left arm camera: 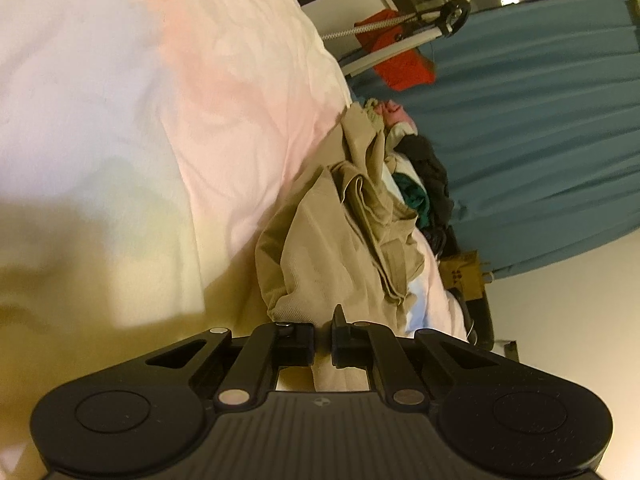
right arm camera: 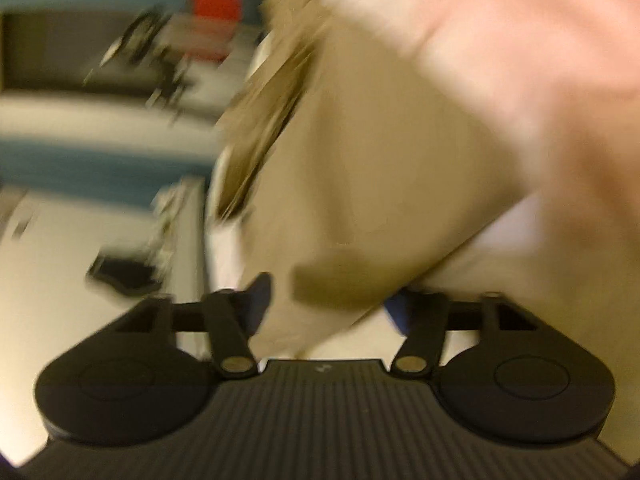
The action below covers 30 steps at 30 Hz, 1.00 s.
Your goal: Fold clothes
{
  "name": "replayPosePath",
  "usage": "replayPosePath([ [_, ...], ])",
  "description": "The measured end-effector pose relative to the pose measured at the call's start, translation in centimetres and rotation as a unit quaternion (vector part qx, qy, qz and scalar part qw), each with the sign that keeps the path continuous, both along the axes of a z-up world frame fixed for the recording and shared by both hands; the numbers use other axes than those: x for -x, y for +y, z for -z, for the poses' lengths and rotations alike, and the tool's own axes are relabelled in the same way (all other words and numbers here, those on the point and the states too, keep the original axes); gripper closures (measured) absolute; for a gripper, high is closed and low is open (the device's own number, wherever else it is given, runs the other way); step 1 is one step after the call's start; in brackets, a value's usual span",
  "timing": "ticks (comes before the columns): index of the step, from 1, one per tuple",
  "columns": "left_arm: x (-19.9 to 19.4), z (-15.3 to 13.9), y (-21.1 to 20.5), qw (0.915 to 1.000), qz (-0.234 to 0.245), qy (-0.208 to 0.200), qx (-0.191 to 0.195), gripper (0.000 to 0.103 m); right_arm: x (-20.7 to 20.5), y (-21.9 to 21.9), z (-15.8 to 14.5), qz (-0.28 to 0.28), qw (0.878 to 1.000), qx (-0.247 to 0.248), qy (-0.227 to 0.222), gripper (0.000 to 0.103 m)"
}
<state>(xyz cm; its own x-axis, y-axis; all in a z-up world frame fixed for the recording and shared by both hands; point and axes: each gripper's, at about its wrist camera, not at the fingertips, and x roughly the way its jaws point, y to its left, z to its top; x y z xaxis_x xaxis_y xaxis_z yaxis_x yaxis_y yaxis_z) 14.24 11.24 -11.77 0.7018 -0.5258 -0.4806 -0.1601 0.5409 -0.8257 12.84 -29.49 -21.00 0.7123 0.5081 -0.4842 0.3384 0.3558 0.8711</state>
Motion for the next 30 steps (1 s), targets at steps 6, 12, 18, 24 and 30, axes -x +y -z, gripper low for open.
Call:
replayPosePath([
  [6, 0.2, -0.2, 0.2, 0.9999, -0.010, -0.002, 0.004, 0.096, 2.1, -2.3, -0.6, 0.091, 0.996, 0.023, 0.007, 0.074],
  [12, 0.4, 0.3, 0.8, 0.9995, -0.018, 0.011, 0.021, 0.096, 2.1, -2.2, 0.5, 0.066, 0.998, -0.002, 0.006, 0.078],
  [18, 0.9, 0.6, 0.9, 0.9995, -0.018, 0.018, 0.021, 0.096, 1.2, -0.9, 0.4, 0.036, 0.999, 0.013, 0.008, 0.078],
  [24, 0.4, 0.2, 0.5, 0.9996, -0.016, 0.011, 0.021, 0.096, 2.0, -2.2, -0.8, 0.071, 0.996, 0.048, -0.017, 0.093],
  [30, 2.1, -2.0, 0.4, 0.9990, -0.014, -0.028, 0.033, 0.096, 3.1, -2.5, -3.9, 0.072, 0.993, 0.067, -0.071, 0.093],
])
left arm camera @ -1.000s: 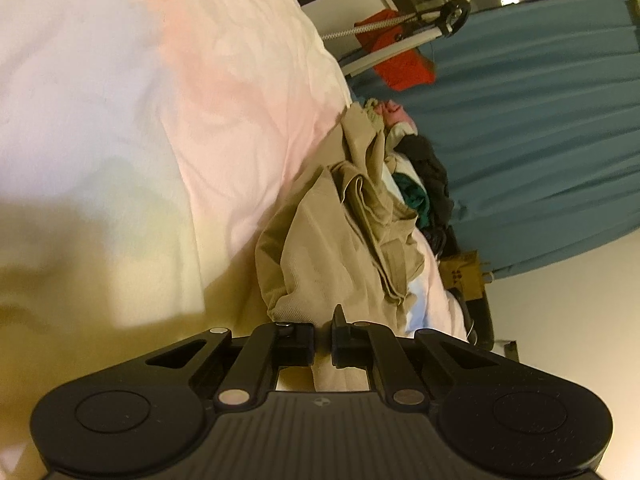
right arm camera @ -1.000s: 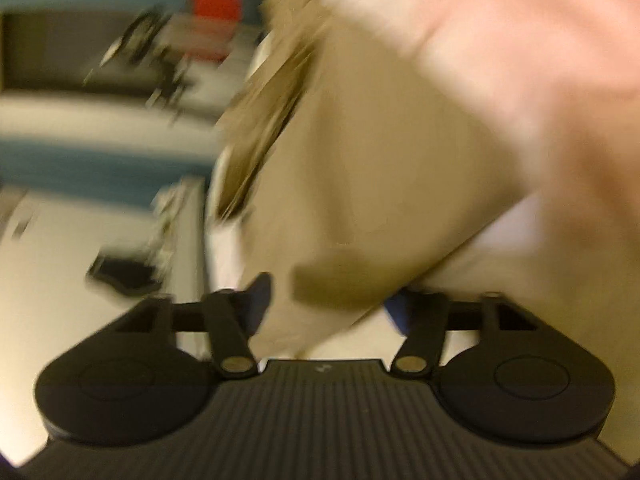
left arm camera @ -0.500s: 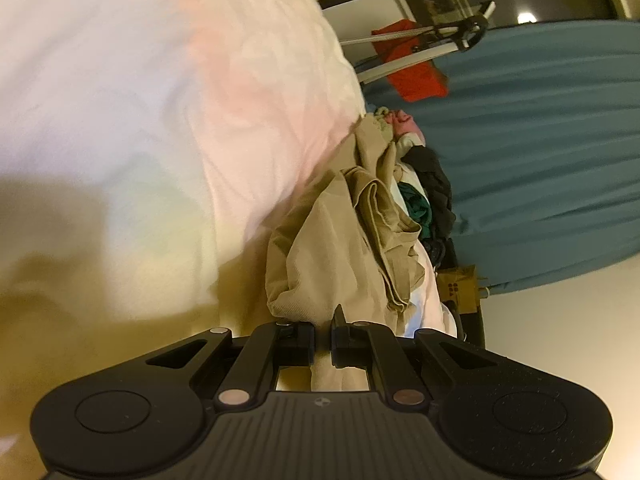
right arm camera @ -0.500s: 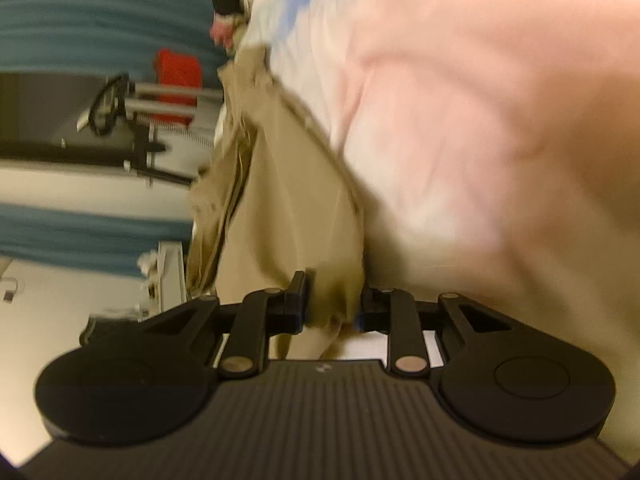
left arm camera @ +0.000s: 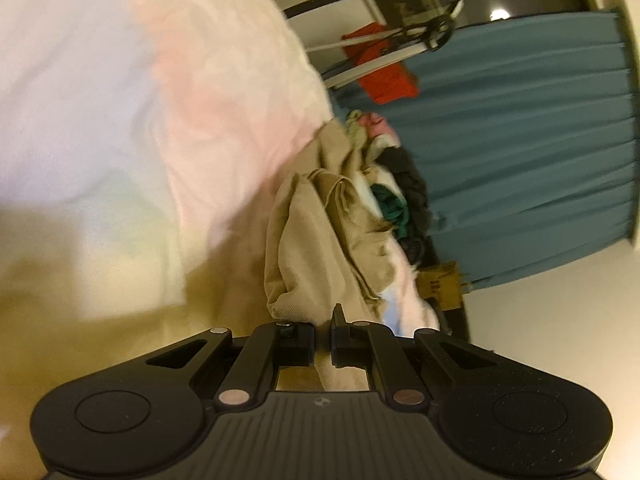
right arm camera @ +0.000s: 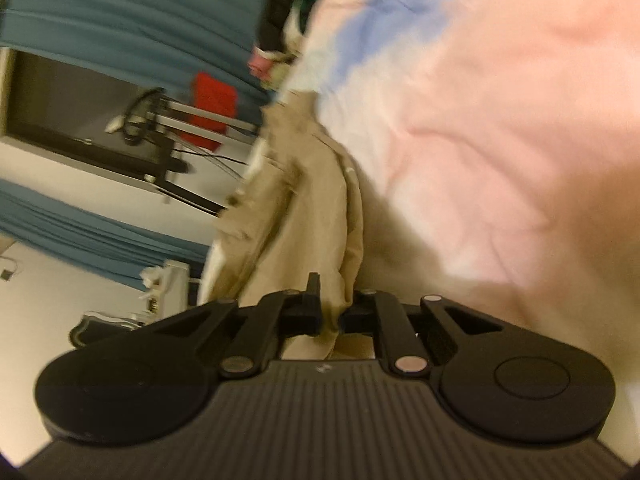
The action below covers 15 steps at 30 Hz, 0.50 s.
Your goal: Fold clothes
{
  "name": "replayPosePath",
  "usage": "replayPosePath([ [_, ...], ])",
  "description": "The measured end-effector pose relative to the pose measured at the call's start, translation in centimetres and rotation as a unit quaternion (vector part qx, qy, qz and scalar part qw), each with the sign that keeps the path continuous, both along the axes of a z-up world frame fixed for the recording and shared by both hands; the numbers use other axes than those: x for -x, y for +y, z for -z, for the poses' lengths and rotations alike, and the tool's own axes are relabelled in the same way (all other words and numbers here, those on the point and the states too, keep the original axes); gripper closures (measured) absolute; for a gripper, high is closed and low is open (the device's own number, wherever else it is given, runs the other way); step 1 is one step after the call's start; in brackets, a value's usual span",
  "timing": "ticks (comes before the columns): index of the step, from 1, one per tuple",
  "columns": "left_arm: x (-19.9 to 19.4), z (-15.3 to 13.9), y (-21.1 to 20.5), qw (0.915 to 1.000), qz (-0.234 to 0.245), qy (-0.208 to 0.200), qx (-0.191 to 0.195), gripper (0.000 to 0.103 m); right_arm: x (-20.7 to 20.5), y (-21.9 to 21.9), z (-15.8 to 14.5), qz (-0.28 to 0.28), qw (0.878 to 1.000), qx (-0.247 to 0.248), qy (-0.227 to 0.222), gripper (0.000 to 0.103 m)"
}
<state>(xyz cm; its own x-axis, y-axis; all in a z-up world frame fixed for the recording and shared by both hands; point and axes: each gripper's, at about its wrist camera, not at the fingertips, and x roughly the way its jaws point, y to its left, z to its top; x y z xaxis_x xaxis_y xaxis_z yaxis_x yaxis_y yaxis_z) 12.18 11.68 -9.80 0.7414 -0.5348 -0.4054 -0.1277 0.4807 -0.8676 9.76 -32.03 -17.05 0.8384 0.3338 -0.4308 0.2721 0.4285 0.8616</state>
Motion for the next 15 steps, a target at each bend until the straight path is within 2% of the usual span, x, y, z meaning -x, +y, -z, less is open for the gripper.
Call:
replayPosePath([
  [4, 3.3, -1.7, 0.2, 0.9998, -0.007, -0.019, 0.001, 0.096, 1.4, 0.4, -2.6, -0.012, 0.999, 0.026, -0.022, 0.094],
  [7, 6.8, -3.0, 0.4, 0.9992, 0.004, -0.037, -0.013, 0.096, 5.0, 1.2, -3.4, -0.017, 0.998, 0.051, -0.030, 0.094],
  [10, 10.3, -4.1, 0.2, 0.9990, 0.015, -0.040, -0.012, 0.096, 8.9, 1.4, -3.9, -0.013, 0.997, 0.060, -0.035, 0.094],
  [15, 17.5, -5.5, 0.2, 0.9989, 0.012, -0.043, -0.015, 0.096, 15.7, 2.2, -6.3, -0.014, 0.993, 0.111, -0.046, 0.093],
])
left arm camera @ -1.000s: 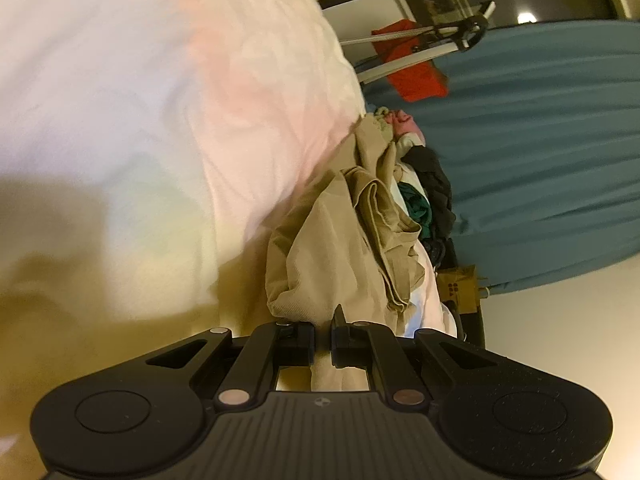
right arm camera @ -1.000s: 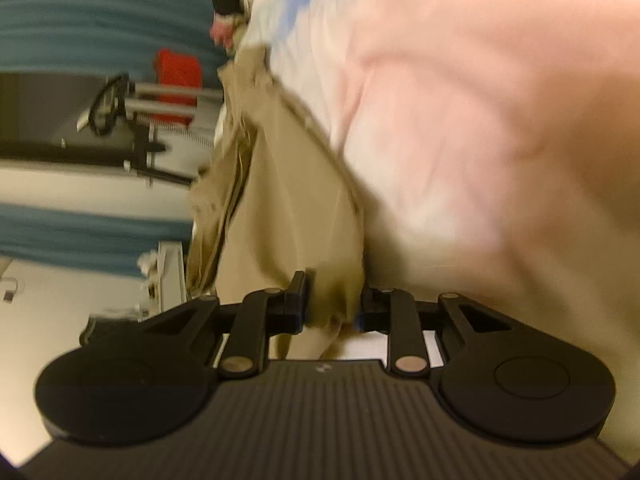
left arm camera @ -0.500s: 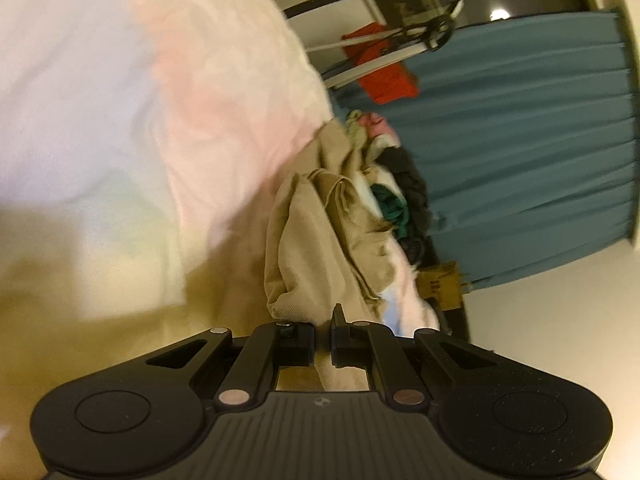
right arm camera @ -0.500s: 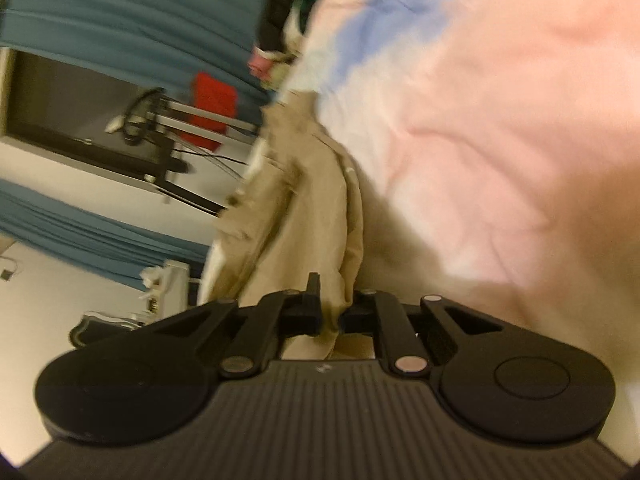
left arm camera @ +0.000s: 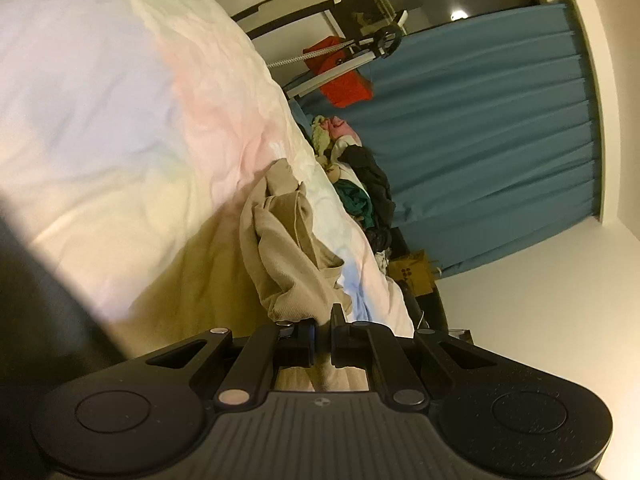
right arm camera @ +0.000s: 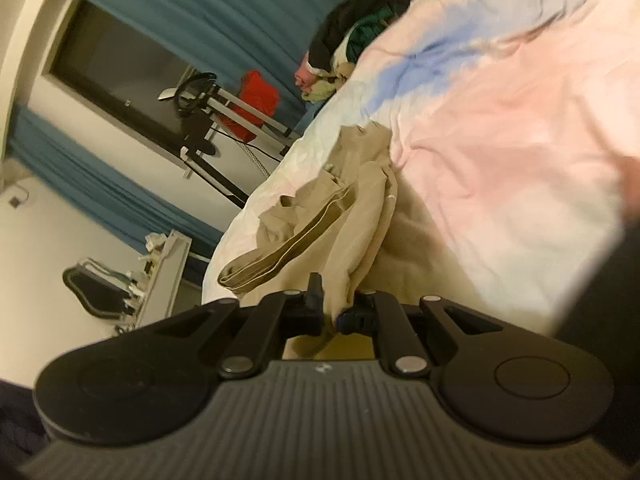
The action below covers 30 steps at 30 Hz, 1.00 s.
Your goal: Fold clothes
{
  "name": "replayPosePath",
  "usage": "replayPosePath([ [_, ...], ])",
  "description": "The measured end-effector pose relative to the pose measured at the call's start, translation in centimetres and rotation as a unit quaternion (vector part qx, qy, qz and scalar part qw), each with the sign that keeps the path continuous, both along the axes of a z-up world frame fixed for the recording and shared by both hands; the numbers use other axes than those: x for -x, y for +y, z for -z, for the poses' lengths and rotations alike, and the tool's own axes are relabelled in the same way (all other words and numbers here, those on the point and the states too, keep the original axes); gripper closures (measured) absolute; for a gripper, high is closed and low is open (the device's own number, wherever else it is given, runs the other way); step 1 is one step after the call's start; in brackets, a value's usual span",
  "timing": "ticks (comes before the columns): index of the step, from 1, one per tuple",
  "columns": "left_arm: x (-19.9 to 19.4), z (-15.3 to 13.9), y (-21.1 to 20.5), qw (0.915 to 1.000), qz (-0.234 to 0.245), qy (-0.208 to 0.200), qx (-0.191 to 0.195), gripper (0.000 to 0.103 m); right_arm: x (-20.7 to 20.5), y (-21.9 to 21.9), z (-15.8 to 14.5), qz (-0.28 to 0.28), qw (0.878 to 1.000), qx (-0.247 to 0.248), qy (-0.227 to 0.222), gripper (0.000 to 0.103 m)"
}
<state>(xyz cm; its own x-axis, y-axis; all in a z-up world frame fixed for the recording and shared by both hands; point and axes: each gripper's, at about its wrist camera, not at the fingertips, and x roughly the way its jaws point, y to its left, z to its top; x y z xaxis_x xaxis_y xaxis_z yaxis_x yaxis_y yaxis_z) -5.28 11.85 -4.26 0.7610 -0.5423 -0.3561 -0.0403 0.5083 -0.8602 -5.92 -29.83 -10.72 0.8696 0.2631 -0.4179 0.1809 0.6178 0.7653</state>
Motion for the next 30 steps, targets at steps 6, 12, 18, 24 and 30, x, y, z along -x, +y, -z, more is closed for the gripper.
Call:
replayPosePath([
  [6, 3.6, -0.1, 0.0, 0.9995, -0.007, 0.022, 0.021, 0.096, 4.9, -0.2, -1.7, 0.015, 1.000, 0.026, 0.002, 0.093],
  [12, -1.5, -2.0, -1.4, 0.9989, -0.019, 0.014, 0.041, 0.096, 2.0, -1.4, -2.4, 0.049, 0.999, -0.009, -0.006, 0.093],
  [18, -12.8, -3.0, -3.7, 0.9936, -0.052, 0.076, 0.065, 0.096, -8.0, -2.5, -3.7, 0.091, 0.995, -0.037, 0.003, 0.093],
  [24, -21.7, -2.3, -6.3, 0.9964, -0.024, 0.080, -0.011, 0.096, -18.2, -3.5, -1.9, 0.100, 0.993, -0.024, 0.053, 0.092],
  [30, -24.8, 0.9, -7.0, 0.9969, 0.006, 0.071, -0.034, 0.095, -22.4, -5.1, 2.6, 0.104, 0.991, -0.037, 0.078, 0.092],
])
